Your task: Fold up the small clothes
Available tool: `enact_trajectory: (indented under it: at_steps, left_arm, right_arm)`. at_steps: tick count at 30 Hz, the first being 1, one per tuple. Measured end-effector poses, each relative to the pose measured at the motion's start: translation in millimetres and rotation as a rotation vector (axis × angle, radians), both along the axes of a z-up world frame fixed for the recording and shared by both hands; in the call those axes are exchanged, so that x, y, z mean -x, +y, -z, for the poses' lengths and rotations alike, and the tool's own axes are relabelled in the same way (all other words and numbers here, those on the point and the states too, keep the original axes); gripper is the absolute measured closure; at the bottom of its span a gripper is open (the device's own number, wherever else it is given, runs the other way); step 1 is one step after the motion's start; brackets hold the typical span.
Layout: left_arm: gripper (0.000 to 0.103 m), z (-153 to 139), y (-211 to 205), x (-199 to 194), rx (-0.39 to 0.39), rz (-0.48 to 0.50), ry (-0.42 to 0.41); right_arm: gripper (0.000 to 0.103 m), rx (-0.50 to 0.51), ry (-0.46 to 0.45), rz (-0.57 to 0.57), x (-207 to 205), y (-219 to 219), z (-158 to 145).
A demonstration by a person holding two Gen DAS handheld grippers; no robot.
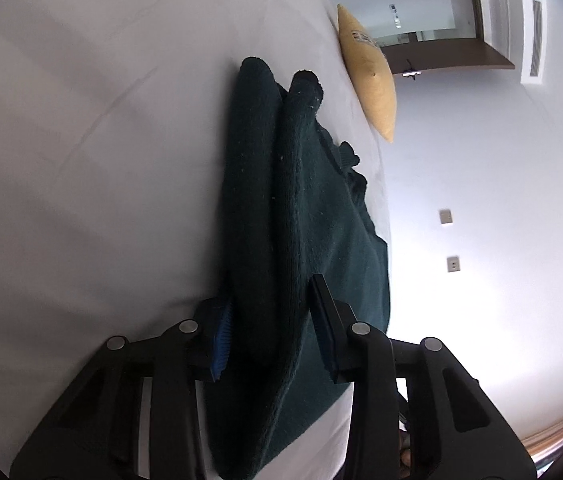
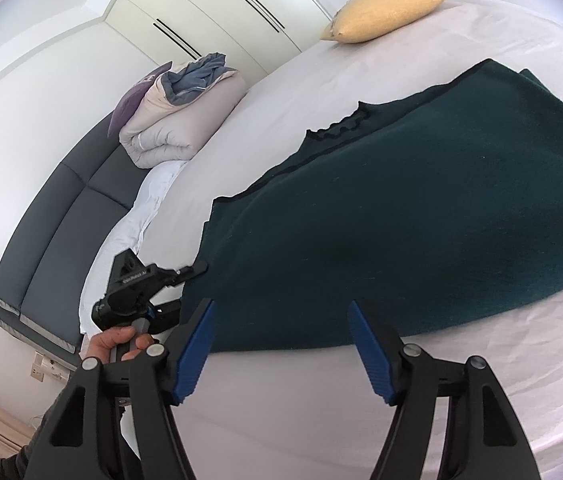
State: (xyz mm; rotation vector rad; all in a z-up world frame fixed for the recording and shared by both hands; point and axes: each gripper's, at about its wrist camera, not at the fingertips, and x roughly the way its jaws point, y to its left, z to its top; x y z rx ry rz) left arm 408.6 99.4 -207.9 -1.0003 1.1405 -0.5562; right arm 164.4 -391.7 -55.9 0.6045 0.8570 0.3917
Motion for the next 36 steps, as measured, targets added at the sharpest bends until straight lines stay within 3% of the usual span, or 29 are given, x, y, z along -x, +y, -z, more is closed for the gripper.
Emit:
enact_trajectory:
  at_steps: [9, 10, 12, 16, 21, 24, 28, 31, 33, 36]
  left_arm:
    - [0.069, -2.6, -6.6, 4.3, -0.005, -0.001, 0.029]
    - [0.071, -4.8, -7.7, 6.5, -0.023, 0.004, 0.019]
    - [0.084, -8.3, -7.3, 11.3, -0.059, 0.004, 0.007]
    - [0.087, -11.2, -4.1, 16.2, -0.054, -0.027, -0.006]
    - [0.089, -34.6, -14.0, 18.9, -0.087, -0.027, -0.043]
    - [0.089, -61.0, -31.3, 16.5, -0.140, -0.001, -0.075]
    - [0.089, -105.0, -85.6, 6.2, -0.230, 0.076, -0.140]
    - [0.089, -127.2, -164.4, -1.8, -0.317, 0.182, -0.186]
    - [0.089, -125.8, -214.1, -3.4, -0.396, 0.243, -0.210]
    - [0.089, -102.3, -272.2, 3.0, -0.449, 0.301, -0.189]
  right_arm:
    - [0.034, -0.005, 0.014, -0.049, -36.6, 16.1, -3.5]
    - [0.034, -0.008, 0.017, -0.052, -41.0, 17.2, -3.6]
    - [0.034, -0.006, 0.022, -0.064, -53.3, 21.1, -3.0]
    - [0.034, 0.022, 0.044, -0.091, -76.7, 27.3, 3.4]
    - [0.034, 0.032, 0.094, -0.089, -97.0, 19.5, 22.9]
    - [0.034, -0.025, 0.095, -0.081, -100.7, 3.1, 29.4]
    - [0.034, -0.126, 0.086, -0.051, -106.6, -31.7, 30.0]
    - [0.034, -0.212, 0.075, -0.040, -114.8, -62.5, 27.5]
    - [0.034, -0.301, 0.084, -0.048, -123.6, -84.3, 28.3]
    - [0.027, -0.417, 0.137, -0.064, -140.1, -108.8, 36.6]
